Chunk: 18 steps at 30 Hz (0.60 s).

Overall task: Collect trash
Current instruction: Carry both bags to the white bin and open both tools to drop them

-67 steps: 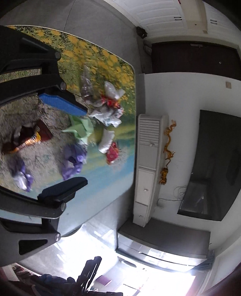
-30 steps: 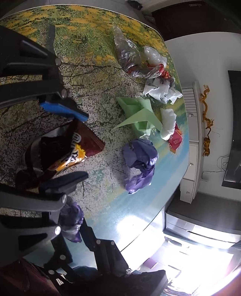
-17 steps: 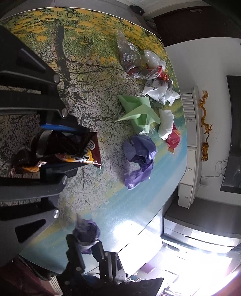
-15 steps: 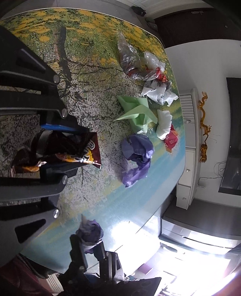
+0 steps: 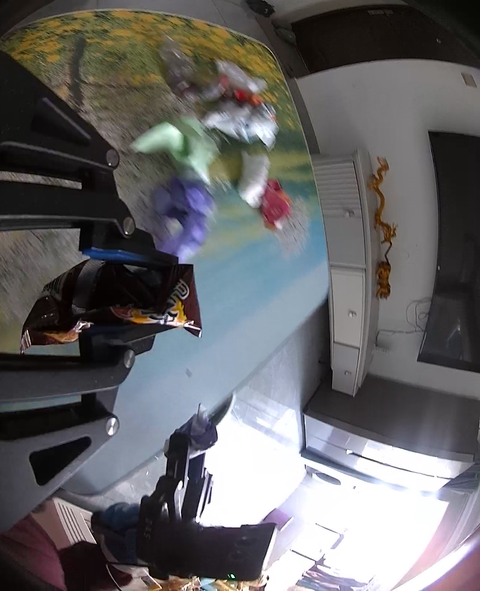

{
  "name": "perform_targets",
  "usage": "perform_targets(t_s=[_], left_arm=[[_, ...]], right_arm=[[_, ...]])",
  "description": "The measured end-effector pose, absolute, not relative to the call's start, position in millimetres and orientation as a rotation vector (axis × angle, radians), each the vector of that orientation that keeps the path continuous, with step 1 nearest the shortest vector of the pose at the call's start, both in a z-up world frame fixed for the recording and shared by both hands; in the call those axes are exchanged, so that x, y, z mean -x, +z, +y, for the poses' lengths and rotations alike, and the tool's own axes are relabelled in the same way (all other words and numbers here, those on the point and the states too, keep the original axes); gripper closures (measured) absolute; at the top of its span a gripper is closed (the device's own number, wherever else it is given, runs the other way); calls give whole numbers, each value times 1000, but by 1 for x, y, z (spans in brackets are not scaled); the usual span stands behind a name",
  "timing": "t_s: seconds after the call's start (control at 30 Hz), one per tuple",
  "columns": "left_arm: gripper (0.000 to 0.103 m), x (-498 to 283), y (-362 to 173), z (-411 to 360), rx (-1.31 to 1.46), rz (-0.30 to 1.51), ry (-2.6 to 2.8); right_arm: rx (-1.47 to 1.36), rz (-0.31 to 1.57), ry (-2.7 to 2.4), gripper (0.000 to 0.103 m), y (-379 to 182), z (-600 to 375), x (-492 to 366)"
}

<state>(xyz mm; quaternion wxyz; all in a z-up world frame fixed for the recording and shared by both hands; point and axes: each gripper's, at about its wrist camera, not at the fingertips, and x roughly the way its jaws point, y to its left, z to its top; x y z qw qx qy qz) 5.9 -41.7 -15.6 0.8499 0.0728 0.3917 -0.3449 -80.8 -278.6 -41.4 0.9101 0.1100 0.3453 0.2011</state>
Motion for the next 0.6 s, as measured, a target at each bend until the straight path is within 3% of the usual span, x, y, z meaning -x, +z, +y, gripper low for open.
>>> perform_targets(t_s=[0.27,0.6], left_arm=[[79,-33,-7,-181,-182,850,-881],[75,-55,-52,-354,-241,950,-977]], right_arm=[[-385,681,79,75,-56,-413,91],[-531,781,-175,73,-123,-515,73]])
